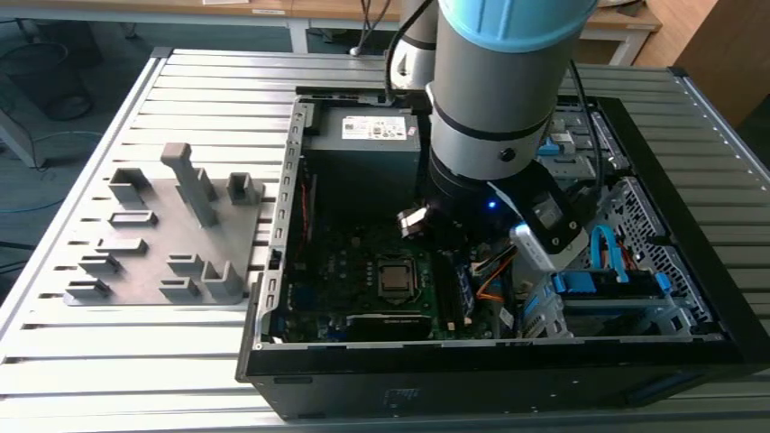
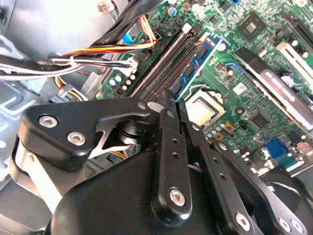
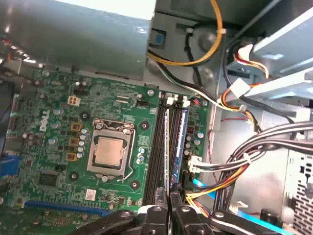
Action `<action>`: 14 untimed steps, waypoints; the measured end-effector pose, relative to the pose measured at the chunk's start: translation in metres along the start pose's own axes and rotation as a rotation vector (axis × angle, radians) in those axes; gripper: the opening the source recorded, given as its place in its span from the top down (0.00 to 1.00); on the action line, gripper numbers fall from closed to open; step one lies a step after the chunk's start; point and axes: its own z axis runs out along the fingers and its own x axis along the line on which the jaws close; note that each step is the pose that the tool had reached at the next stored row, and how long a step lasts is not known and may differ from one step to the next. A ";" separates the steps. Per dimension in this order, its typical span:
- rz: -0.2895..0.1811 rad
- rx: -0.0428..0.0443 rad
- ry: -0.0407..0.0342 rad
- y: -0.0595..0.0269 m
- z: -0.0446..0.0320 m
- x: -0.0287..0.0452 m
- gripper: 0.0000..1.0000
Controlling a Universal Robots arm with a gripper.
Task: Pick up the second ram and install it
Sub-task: 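Insert the second ram into the second slot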
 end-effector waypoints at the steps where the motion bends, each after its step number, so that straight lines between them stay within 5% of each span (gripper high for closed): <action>1: 0.005 0.0006 -0.0002 0.0000 0.0000 0.0000 0.86; 6: 0.008 0.0006 0.0016 0.0000 0.0000 0.0000 0.86; 8: 0.010 -0.0013 0.0161 0.0001 0.0001 0.0000 0.86; 10: 0.015 -0.0043 0.0469 0.0000 0.0001 -0.0001 0.86; 11: 0.018 -0.0051 0.0550 0.0000 0.0001 -0.0001 0.86; 14: 0.041 -0.0034 0.0551 0.0002 0.0008 -0.0001 0.86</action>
